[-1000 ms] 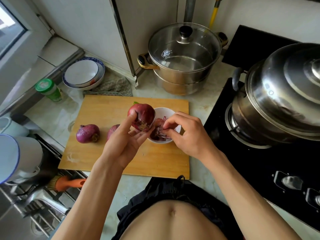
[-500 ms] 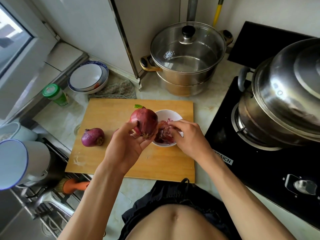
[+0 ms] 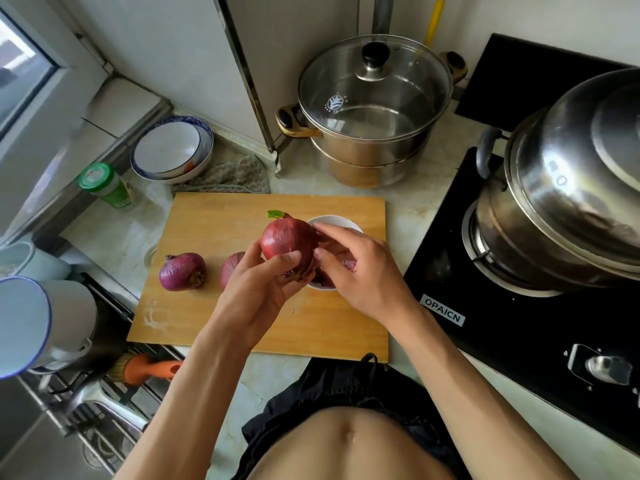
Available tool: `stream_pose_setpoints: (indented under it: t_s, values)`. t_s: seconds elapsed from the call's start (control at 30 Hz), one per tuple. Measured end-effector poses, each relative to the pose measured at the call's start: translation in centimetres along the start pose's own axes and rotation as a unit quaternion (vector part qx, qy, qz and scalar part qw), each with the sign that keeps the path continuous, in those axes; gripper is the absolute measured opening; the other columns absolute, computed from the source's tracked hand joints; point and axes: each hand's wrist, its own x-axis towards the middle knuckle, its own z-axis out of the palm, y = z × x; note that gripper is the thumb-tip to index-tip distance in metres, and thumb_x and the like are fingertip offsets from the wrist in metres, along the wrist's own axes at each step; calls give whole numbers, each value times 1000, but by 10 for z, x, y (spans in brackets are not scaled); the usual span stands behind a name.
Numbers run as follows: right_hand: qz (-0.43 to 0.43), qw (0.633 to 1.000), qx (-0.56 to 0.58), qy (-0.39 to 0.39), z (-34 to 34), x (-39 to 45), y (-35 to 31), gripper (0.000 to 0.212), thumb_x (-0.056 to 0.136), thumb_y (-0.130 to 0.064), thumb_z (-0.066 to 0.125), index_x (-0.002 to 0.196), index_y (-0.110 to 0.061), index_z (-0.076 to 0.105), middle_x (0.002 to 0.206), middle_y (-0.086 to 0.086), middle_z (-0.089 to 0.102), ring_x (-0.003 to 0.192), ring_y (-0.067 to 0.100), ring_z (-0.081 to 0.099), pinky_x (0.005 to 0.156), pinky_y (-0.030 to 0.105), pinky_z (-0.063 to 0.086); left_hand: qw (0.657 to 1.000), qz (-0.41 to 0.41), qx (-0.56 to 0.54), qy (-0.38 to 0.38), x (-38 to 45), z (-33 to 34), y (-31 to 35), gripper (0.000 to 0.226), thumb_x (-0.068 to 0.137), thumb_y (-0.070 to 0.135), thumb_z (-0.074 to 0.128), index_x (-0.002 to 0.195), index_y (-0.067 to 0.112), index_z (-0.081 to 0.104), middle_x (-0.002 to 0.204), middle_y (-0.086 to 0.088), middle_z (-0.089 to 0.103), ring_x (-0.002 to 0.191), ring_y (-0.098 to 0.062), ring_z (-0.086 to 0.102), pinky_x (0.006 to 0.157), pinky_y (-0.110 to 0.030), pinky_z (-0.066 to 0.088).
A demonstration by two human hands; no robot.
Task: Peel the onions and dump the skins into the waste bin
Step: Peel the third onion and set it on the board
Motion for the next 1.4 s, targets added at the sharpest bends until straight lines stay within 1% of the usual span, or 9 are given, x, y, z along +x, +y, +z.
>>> stream_pose_setpoints:
  t_s: [0.13,0.33,0.43,0.53,0.73,0.9,1.1,1.27,1.4]
  values:
    - [32,999,20,26,-1,-3,-1,30,93,-18,68,123,-14,69,112,-4,73,100,2,67,81,17,54,999,-4,-37,-7,-3,-3,3,61,92,24,63,145,-2,47,138,-28,61,114,-36,69,89,-42,60]
    - [36,996,20,78,3,-6,-11,9,89,-18,72,95,-11,73,88,-5,72,78,6,68,68,19,54,998,30,-52,18,-4,2,-2,64,83,14,69,142,7,46,131,-24,66,106,-35,71,83,-43,62]
    - [45,997,16,65,5,-8,-16,17,84,-25,79,93,-12,73,86,-6,72,79,6,68,70,21,55,996,53,-66,31,-5,2,-4,71,81,8,71,145,8,41,135,-29,62,103,-36,72,84,-43,62]
    - [66,996,14,65,8,-9,-16,23,78,-27,84,92,-11,75,85,-6,73,78,5,68,71,22,55,994,80,-67,36,-5,1,-6,59,77,3,71,130,15,47,122,-22,67,93,-32,74,73,-35,61]
    - [134,986,77,62,6,-9,-18,9,82,-12,80,92,-12,79,84,-4,76,74,5,71,75,32,60,991,118,-46,51,-6,0,-9,55,71,-3,73,117,19,52,121,-19,65,105,-40,70,80,-39,60]
    - [121,991,37,38,8,-11,-21,21,78,-24,84,97,-17,77,85,-9,74,77,2,69,74,21,57,988,130,-42,76,-6,4,-11,55,72,2,75,117,20,50,119,-15,65,111,-40,69,86,-41,61]
    - [112,992,-31,41,9,-10,-28,23,79,-33,77,95,-17,75,83,-8,73,78,6,68,77,32,58,987,125,-11,98,-7,12,-11,56,68,9,80,113,23,49,119,-14,64,103,-31,72,85,-39,59]
    - [97,994,-28,33,7,-10,-30,16,79,-27,76,89,-15,76,78,-7,74,72,8,69,89,35,56,987,124,-5,102,-9,12,-11,57,68,9,80,113,23,48,122,-16,63,101,-28,73,83,-37,58]
    - [90,995,-19,27,3,-10,-29,10,77,-19,76,87,-14,77,79,-6,76,74,4,71,88,34,56,987,123,2,102,-10,10,-11,56,68,10,80,113,21,49,120,-15,63,99,-28,74,81,-38,59]
